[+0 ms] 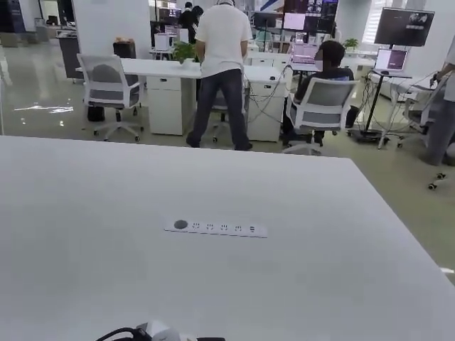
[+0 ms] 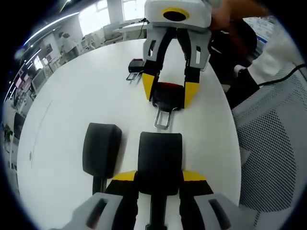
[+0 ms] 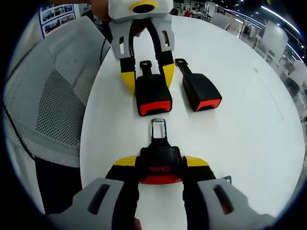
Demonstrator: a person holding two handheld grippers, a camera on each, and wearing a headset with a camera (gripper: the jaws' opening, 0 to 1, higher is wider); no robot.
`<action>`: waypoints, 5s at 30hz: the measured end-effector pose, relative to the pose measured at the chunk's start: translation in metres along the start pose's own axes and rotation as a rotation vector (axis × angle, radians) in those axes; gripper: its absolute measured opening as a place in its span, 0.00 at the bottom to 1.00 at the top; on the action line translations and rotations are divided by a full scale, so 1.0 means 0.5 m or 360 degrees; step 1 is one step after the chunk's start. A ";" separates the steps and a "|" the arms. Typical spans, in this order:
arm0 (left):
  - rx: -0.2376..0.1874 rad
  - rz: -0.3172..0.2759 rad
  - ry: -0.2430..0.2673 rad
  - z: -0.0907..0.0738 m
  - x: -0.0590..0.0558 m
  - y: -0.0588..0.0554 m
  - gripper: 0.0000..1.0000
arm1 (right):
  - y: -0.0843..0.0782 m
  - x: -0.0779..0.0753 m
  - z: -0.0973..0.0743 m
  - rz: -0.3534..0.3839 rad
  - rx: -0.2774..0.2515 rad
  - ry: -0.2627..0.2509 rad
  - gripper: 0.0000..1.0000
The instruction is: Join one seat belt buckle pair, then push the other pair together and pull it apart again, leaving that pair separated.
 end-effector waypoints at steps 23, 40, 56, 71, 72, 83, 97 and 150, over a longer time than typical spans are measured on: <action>0.0054 0.0070 -0.0031 0.002 0.001 0.003 0.32 | 0.026 0.003 0.024 -0.0081 -0.0053 0.0040 0.32; 0.0068 0.0161 -0.0067 0.012 0.003 0.008 0.32 | 0.034 0.003 0.035 -0.0128 -0.0092 0.0063 0.31; 0.0070 0.0159 -0.0066 0.015 0.001 0.008 0.31 | 0.037 0.011 0.032 -0.0099 -0.0061 0.0050 0.31; 0.0079 0.0166 -0.0064 0.014 0.001 0.012 0.31 | 0.056 0.009 0.041 -0.0105 -0.0108 0.0056 0.32; 0.0079 0.0154 -0.0064 0.013 0.000 0.011 0.31 | 0.056 0.007 0.041 -0.0105 -0.0093 0.0054 0.32; 0.0066 0.0142 -0.0060 0.010 0.008 0.007 0.32 | 0.055 0.012 0.037 -0.0092 -0.0090 0.0044 0.32; 0.0027 0.0150 -0.0068 0.010 0.012 -0.005 0.31 | 0.050 0.007 0.038 -0.0115 -0.0081 0.0036 0.32; 0.0029 0.0003 0.0071 -0.032 -0.002 0.011 0.42 | 0.024 0.012 0.002 -0.0005 -0.0036 -0.0070 0.38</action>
Point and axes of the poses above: the centre of the closed fingertips' face, and the gripper's own axes: z roughly forward along the fingers, x roughly to its left, y roughly out of its top, the point moved 10 cm from there along -z, roughly backward along the fingers, and after that the axes turned 4 degrees about x, right-handed, at the moved point
